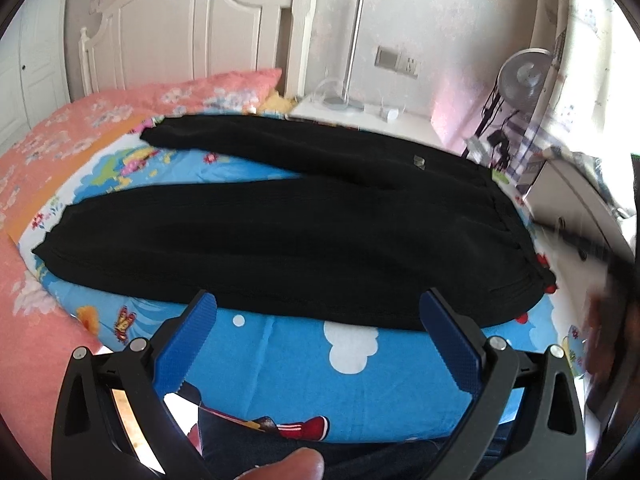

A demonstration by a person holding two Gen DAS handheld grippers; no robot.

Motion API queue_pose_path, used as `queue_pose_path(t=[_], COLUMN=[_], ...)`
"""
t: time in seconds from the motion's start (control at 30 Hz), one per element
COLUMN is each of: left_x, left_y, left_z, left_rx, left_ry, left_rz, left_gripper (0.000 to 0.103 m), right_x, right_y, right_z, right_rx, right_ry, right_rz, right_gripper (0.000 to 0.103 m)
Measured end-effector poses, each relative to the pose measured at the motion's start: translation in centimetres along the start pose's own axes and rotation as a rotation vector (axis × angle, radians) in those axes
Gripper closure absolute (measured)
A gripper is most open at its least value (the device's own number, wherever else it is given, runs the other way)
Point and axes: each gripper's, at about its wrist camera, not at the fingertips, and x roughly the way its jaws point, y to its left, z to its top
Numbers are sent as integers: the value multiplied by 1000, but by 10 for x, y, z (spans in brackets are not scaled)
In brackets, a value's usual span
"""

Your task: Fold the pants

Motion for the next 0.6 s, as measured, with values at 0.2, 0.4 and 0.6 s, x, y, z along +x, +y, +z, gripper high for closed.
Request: queue_pose_path(t=[0.2, 0.4, 0.6], left_x=[44, 87, 103], left_y=[10, 32, 52], left_z=[-1, 6, 24], left_rx=[-4, -51, -76], left_ry=[75, 158, 173], left_rz=[11, 58, 116], left_gripper=[2, 2, 2], right_x=[107, 200, 248], right_y=[-91, -146, -157], right_z=[109, 161, 177], right_rx=[-16, -20, -86], right_ry=[150, 286, 330], right_rz=[-66, -46, -14], right_gripper=[7, 20, 22])
